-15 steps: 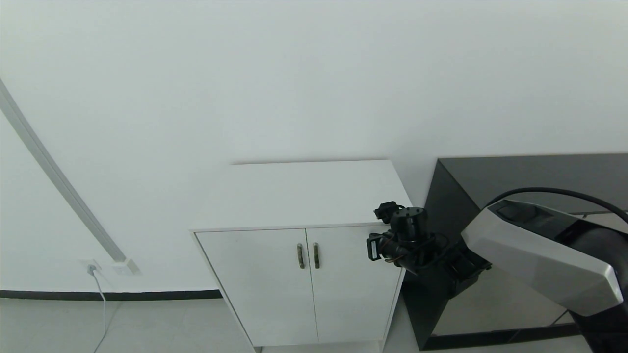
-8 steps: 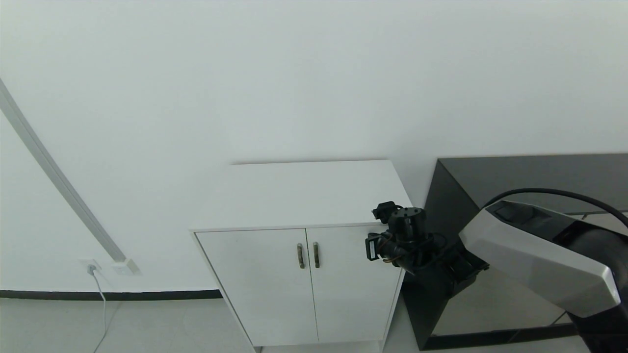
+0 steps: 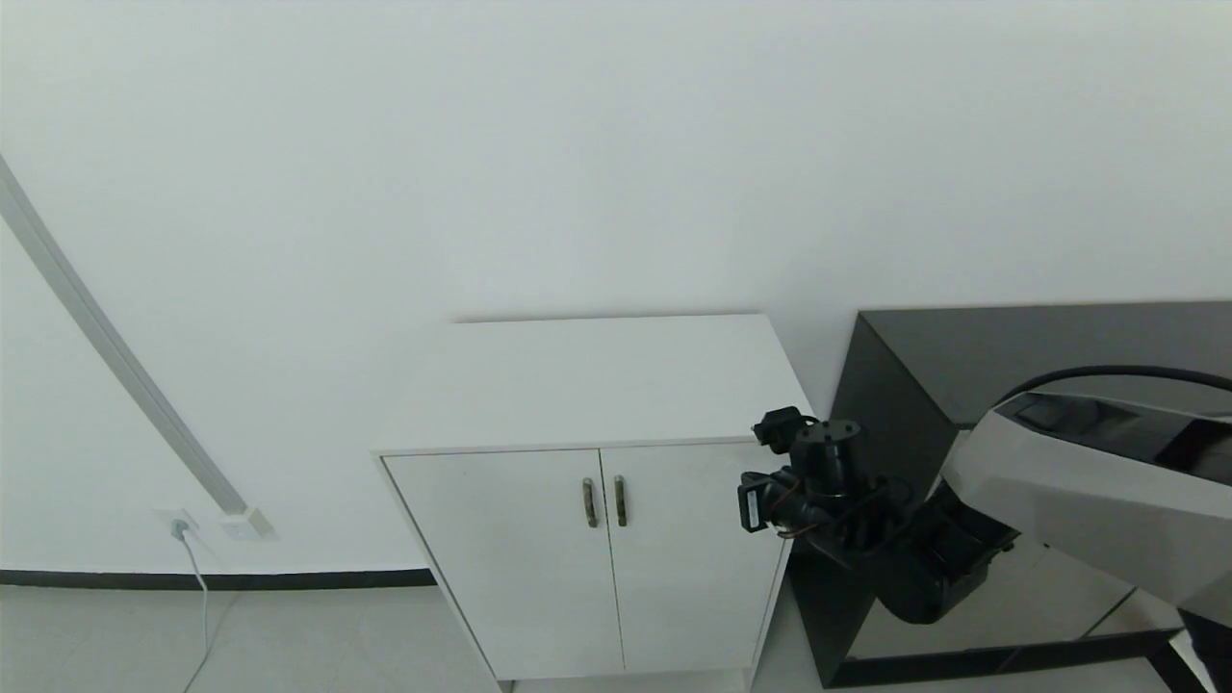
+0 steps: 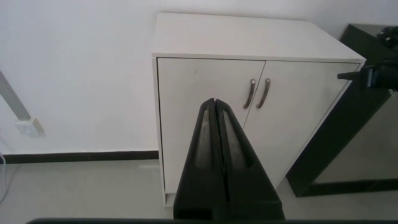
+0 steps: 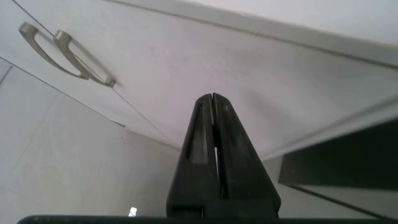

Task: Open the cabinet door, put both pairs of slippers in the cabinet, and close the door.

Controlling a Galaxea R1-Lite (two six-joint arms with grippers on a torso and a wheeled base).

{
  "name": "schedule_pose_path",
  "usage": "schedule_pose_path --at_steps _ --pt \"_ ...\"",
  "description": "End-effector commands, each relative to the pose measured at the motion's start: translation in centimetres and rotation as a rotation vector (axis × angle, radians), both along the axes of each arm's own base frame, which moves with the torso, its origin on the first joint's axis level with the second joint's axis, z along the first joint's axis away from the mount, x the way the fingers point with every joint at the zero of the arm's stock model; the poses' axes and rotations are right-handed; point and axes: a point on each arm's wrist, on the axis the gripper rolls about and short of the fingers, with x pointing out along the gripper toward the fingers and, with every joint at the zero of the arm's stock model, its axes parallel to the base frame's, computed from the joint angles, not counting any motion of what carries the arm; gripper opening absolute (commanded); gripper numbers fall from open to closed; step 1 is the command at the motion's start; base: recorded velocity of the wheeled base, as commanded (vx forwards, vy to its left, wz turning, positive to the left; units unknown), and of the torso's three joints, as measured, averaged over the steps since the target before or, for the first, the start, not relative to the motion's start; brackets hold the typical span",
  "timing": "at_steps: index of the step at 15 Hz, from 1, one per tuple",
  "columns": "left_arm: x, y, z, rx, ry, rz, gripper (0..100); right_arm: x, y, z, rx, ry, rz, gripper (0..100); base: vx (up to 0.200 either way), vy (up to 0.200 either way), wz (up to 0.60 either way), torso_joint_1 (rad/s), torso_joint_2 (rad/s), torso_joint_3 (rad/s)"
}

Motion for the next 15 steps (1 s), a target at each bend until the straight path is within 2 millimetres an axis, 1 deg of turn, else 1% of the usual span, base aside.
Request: schedule_pose_path --at_steps 1,3,4,5,6,8,10,12,15 --pt "0.0 0.0 0.0 -0.001 -0.002 0.0 0 -2.6 -1.2 2.7 0.017 -0.038 -0.003 0 0.0 0.0 0.0 0.0 0.0 0.0" --pt "0.0 0.0 0.0 -0.001 -0.001 0.0 0 -4.7 -2.6 4.0 0.007 -0.044 0.001 0 0.0 0.0 0.0 0.0 0.0 0.0" --pt "0.0 0.0 0.0 -0.001 -0.001 0.0 0 -5.4 -3.0 4.5 0.009 -0.048 -0.001 0 0.0 0.0 0.0 0.0 0.0 0.0" --pt "0.0 0.0 0.0 -0.001 -0.002 0.0 0 -6.7 -4.2 5.5 0.017 -0.061 -0.01 0 0.0 0.0 0.0 0.0 0.0 0.0" --pt "0.0 0.0 0.0 -0.001 -0.001 0.0 0 -7.5 -5.3 6.2 0.017 -0.066 -0.026 0 0.0 0.0 0.0 0.0 0.0 0.0" --pt "0.0 0.0 0.0 -0.001 -0.001 0.0 0 -8.7 -7.3 7.1 0.004 -0.078 -0.068 0 0.0 0.0 0.0 0.0 0.0 0.0" --pt "0.0 0.0 0.0 -0.001 -0.002 0.0 0 -10.3 -10.0 8.2 0.003 -0.099 -0.129 0 0.0 0.0 0.0 0.0 0.0 0.0" --pt "0.0 0.0 0.0 -0.001 -0.001 0.0 0 -12.0 -12.2 8.5 -0.023 -0.101 -0.171 0 0.0 0.0 0.0 0.0 0.0 0.0" --pt "0.0 0.0 0.0 -0.001 -0.001 0.0 0 -13.8 -14.6 8.9 -0.041 -0.114 -0.234 0 0.0 0.0 0.0 0.0 0.0 0.0"
